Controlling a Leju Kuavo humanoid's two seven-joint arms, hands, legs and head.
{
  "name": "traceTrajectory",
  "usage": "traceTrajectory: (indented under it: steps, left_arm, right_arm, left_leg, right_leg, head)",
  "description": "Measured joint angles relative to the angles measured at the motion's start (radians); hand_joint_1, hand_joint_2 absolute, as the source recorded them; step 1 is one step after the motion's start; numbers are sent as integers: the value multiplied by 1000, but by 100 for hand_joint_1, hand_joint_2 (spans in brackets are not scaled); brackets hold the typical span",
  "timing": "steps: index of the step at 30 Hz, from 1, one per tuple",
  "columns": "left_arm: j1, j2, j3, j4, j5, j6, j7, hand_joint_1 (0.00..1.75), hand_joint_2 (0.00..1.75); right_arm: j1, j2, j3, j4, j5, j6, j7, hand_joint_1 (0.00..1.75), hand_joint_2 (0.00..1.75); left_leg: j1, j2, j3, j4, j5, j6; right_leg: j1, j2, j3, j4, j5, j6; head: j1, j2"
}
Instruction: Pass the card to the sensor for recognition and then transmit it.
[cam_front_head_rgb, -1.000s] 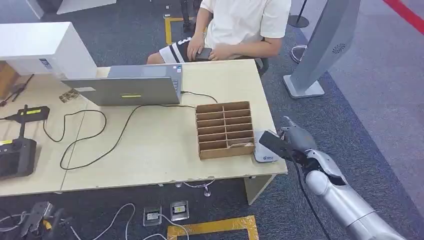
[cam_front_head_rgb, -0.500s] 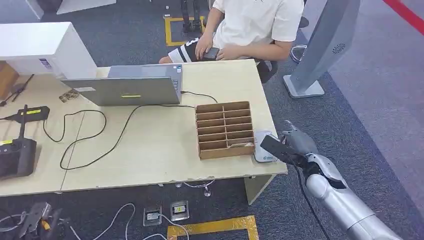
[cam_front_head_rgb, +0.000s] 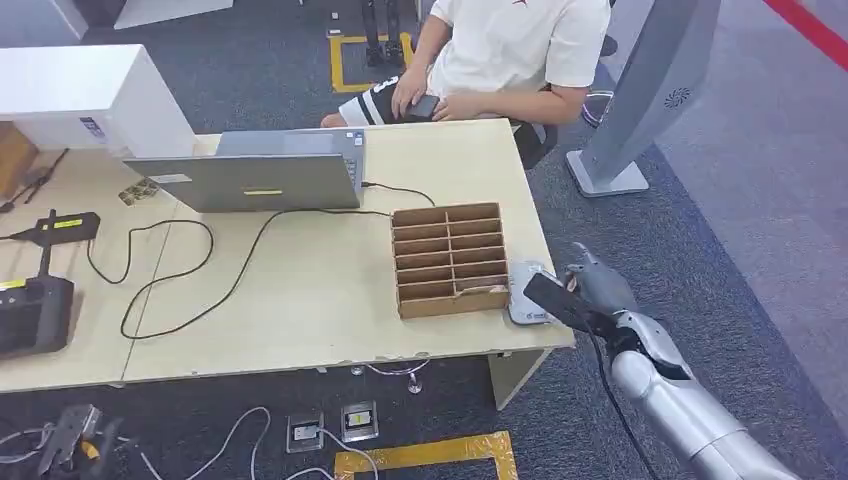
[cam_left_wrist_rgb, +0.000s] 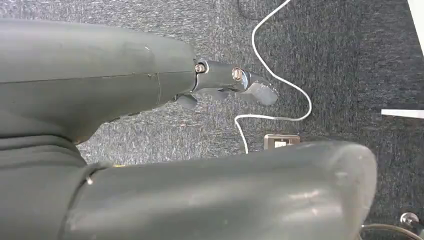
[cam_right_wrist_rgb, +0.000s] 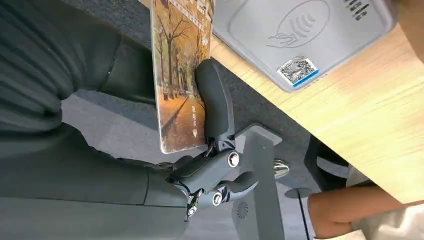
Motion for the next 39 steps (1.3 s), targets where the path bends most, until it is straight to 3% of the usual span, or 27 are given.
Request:
traceTrajectory:
  steps: [20,34,39]
  left_arm:
    - [5,6,1,-1,2,0,14,0,0]
    - [5,1,24,6,24,0,22,0,0]
    - [5,-7,31,11,31,0,22,0,0]
  right_arm:
    - [-50,7,23,88,-4,-8,-24,175,175]
    - [-211,-78,-15,124,23,-14,-60,175,175]
    - [-238,-92,-37,129,35,-52,-81,175,175]
  left_leg:
    - [0,0,0,0,0,0]
    - [0,0,0,0,0,0]
    - [-1,0,-1,0,0,0]
  right_leg:
    - [0,0,0,0,0,0]
    - [0,0,0,0,0,0]
    - [-1,0,-1,0,1,0]
  head:
    - [0,0]
    - [-1,0]
    - [-1,0]
